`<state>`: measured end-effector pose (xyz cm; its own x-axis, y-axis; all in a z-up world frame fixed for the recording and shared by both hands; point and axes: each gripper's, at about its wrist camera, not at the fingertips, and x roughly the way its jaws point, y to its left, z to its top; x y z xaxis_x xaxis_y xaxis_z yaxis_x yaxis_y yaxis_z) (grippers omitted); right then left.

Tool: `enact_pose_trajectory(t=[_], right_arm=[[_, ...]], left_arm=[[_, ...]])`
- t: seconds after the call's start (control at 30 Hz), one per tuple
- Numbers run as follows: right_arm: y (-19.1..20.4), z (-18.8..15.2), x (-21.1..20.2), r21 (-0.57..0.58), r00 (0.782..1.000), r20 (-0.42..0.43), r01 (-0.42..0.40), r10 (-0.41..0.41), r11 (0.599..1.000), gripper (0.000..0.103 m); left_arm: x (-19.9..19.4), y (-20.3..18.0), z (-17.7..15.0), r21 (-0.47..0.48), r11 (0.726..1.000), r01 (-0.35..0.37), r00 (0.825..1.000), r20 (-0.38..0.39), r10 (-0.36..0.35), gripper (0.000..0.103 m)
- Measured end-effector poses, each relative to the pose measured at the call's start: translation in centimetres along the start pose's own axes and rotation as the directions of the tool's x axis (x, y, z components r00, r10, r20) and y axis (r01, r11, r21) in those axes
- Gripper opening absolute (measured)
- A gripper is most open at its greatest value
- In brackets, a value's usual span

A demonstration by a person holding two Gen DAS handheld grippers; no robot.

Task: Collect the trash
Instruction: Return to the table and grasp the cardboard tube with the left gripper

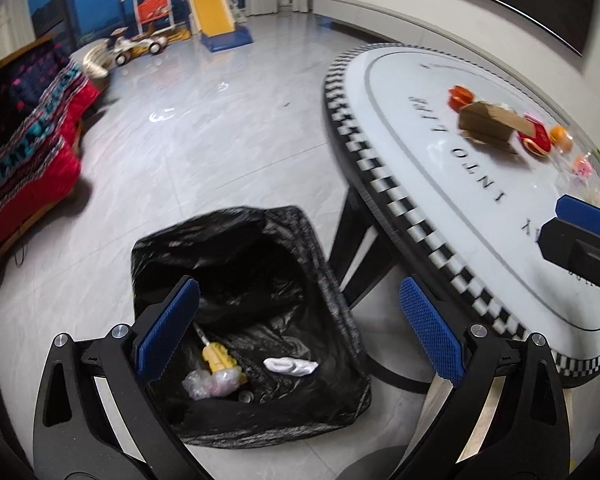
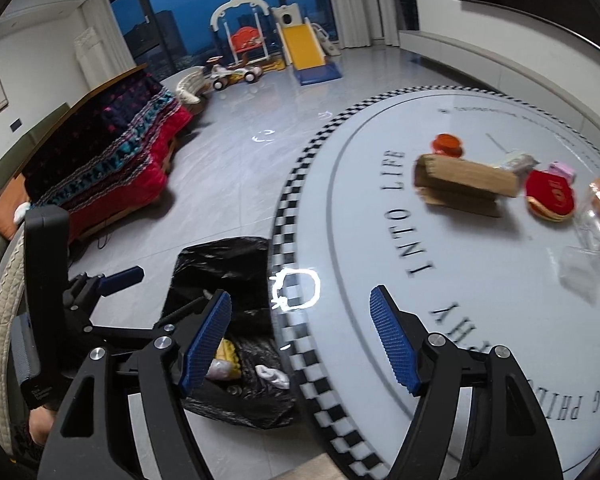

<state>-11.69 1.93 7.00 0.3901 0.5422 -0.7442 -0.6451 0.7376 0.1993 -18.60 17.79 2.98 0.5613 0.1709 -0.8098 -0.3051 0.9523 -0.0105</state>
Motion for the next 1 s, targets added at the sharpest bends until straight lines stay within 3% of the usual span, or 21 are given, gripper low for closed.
enact_pose_trajectory(t=[0.3, 0.57, 0.83, 1.0], right_arm=[[-6.9, 0.3, -2.1, 0.108, 0.992, 0.006, 0.121, -0.123, 0.987, 0.073], [-13.9, -0.4, -3.2, 0.274, 0.983, -0.047, 0.186, -0.18, 0.943, 0.073], [-20.0, -1.6, -2.2, 0.499, 0.98, -0.121, 0.199, -0.16, 0.844, 0.073], [-22.2, -1.5, -1.2, 0.567, 0.974, -0.154, 0.224, -0.165, 0.793, 0.073]], left_arm=[[0.1, -7.0, 4.0, 0.166, 0.985, 0.053, 0.998, 0.031, -0.059, 0.097], [0.9, -12.1, 6.5, 0.285, 0.954, 0.093, 0.993, 0.04, -0.109, 0.097], [1.7, -15.3, 9.7, 0.388, 0.915, 0.107, 0.987, 0.07, -0.145, 0.097], [2.6, -17.3, 11.8, 0.449, 0.884, 0.132, 0.982, 0.065, -0.18, 0.097]])
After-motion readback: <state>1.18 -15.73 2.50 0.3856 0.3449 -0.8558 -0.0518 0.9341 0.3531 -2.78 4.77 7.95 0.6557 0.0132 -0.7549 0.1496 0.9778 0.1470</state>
